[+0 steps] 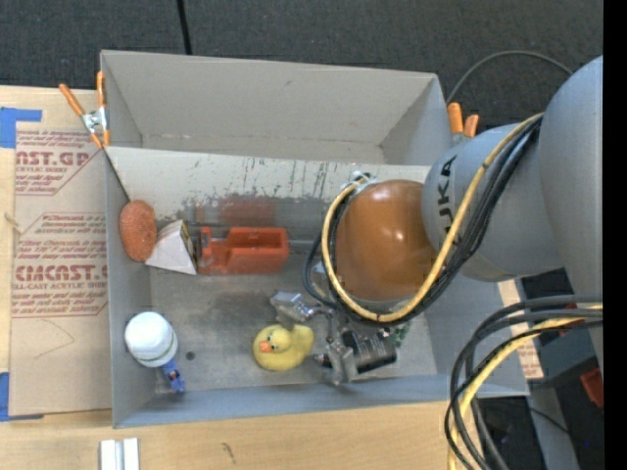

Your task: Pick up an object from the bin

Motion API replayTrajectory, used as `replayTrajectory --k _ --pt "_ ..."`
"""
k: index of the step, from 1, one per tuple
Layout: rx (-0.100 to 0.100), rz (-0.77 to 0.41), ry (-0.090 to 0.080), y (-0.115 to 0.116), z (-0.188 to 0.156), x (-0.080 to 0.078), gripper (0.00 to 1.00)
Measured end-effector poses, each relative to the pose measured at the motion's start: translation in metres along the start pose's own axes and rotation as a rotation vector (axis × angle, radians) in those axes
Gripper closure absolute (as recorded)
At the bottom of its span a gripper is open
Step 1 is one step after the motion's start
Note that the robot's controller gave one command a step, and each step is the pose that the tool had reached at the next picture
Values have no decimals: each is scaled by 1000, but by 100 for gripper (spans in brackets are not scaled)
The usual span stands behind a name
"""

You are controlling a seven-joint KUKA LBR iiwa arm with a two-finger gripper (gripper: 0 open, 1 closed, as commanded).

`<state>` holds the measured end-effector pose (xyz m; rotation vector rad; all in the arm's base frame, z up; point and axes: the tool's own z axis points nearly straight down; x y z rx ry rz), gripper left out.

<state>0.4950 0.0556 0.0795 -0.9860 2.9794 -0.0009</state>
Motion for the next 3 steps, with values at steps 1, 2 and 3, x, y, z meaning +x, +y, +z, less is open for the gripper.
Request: replayTrajectory --k 1,2,3 --pt "-3 -147 1 -9 -11 1 0" --pt "-4 -372 4 11 -53 -18 0" --pt "0 -354 -5 29 -51 -23 0"
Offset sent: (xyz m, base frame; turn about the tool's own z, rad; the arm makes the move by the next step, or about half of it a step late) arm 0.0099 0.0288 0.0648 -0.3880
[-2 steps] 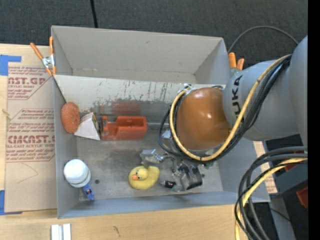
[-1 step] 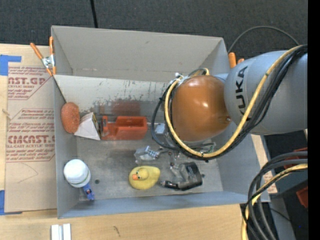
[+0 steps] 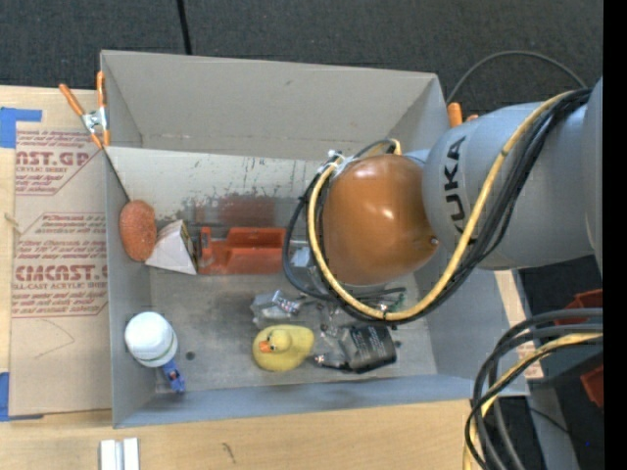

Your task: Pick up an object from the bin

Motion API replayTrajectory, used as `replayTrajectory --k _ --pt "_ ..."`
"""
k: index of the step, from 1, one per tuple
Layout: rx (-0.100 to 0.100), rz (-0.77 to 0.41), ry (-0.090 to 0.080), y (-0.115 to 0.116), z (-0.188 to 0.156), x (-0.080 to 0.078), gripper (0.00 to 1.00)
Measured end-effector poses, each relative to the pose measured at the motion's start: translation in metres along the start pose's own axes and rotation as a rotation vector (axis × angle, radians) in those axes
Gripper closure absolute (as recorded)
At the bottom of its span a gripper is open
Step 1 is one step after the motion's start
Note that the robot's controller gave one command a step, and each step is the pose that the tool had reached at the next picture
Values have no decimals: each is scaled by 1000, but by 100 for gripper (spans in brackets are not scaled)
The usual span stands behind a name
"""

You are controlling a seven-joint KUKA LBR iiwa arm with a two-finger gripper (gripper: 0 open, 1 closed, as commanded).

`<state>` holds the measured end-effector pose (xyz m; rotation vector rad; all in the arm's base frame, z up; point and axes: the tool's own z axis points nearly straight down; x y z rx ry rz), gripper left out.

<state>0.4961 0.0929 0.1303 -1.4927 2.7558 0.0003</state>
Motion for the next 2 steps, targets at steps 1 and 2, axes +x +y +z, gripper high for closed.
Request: replayTrajectory --k 1,2 --pt "-4 -126 5 8 38 -8 0" --pt "-4 -410 3 -43 53 23 100"
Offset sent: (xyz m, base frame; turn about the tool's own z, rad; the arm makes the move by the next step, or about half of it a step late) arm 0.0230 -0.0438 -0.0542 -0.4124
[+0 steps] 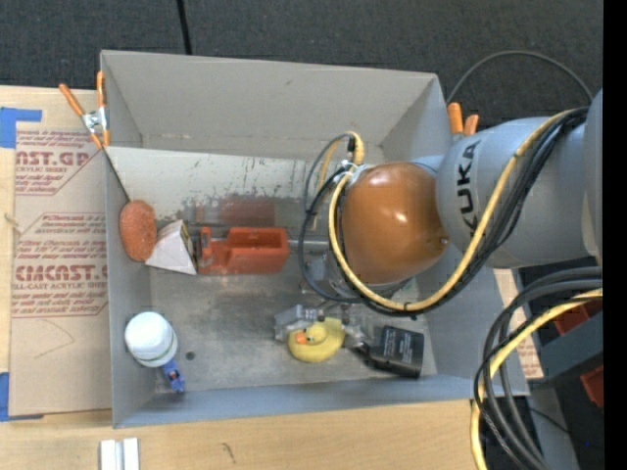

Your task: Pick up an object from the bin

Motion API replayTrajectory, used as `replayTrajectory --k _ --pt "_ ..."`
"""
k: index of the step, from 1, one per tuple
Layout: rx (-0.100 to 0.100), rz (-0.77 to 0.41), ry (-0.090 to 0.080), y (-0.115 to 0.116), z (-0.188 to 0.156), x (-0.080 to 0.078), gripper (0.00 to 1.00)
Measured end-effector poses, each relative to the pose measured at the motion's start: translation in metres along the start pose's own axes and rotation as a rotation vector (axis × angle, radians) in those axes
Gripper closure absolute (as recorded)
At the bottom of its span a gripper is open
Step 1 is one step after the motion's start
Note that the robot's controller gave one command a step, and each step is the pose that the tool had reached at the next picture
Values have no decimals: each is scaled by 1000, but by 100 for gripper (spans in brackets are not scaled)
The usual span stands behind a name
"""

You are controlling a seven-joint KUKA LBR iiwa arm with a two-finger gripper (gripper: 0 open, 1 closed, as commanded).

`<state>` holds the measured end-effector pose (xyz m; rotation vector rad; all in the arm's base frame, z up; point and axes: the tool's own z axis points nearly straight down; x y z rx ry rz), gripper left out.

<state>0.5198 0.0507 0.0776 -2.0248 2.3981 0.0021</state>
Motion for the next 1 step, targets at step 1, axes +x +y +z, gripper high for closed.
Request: replayTrajectory --k 1 --pt "0 0 0 0 0 0 100"
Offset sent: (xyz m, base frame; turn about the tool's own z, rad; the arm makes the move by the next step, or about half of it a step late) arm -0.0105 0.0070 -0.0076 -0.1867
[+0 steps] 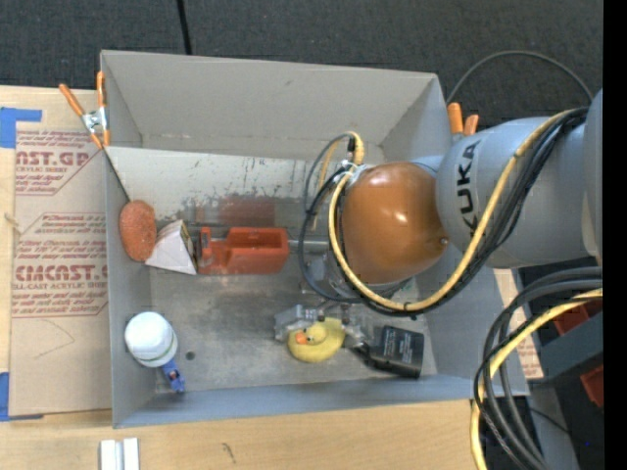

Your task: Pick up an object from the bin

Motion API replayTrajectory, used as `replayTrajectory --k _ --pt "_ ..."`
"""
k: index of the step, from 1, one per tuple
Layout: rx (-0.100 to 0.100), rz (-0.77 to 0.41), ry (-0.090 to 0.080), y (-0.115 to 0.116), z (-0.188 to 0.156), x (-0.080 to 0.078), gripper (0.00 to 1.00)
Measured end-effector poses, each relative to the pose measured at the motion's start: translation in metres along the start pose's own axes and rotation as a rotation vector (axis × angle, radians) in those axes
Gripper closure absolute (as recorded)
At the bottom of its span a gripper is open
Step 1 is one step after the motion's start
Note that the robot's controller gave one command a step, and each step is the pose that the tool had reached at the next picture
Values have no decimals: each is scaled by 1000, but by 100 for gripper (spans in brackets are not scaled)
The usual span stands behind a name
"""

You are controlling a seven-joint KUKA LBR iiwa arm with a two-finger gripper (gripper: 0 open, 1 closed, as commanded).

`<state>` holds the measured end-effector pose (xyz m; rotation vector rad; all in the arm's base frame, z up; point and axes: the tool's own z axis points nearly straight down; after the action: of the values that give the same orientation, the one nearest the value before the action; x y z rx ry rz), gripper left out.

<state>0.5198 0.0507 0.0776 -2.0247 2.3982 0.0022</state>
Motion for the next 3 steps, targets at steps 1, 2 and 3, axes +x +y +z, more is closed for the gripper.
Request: replayTrajectory --k 1,2,3 --pt "5 -74 1 3 1 -2 100" --pt "-11 -155 1 8 -34 -1 100" --pt "6 -173 -1 10 -47 7 100"
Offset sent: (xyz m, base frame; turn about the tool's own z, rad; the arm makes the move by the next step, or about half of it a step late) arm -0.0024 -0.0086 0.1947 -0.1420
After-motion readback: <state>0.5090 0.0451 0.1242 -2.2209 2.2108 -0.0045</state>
